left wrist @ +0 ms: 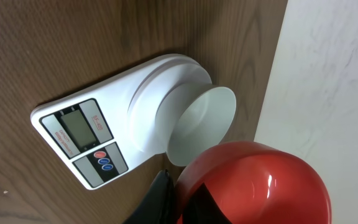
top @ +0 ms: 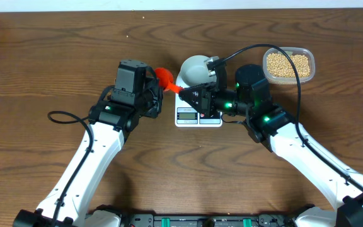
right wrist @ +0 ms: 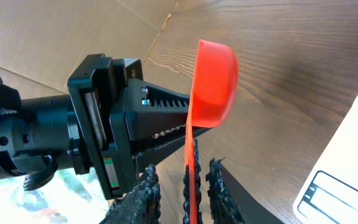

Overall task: Scoop item into bowl and weigh 50g on scale
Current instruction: 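Release the scoop from the left gripper, pull it away with right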

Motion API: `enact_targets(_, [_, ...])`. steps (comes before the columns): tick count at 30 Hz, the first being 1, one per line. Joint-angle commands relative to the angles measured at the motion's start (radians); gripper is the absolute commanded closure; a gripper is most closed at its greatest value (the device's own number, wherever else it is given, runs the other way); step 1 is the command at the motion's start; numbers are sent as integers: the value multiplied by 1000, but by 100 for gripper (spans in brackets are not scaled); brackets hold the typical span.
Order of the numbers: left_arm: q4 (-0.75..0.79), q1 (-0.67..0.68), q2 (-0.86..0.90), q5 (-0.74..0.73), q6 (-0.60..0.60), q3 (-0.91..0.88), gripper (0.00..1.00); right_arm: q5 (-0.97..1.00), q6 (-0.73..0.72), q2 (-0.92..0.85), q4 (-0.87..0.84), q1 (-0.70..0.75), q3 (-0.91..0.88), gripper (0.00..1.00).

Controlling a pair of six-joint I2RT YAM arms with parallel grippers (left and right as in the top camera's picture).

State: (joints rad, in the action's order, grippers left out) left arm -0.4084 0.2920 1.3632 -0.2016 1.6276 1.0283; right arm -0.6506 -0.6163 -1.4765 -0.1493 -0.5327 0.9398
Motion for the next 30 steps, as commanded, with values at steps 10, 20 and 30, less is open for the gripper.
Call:
enact_targets(10, [-3, 2, -3, -23, 13, 10, 93, 13, 19, -1, 1, -6, 16, 82])
enact_targets(20, [-3, 2, -3, -46, 13, 10, 93, 13, 19, -2, 1, -6, 16, 83])
enact_targets(30, [-3, 19, -3, -53, 13, 10, 93, 17, 19, -2, 1, -6, 16, 84])
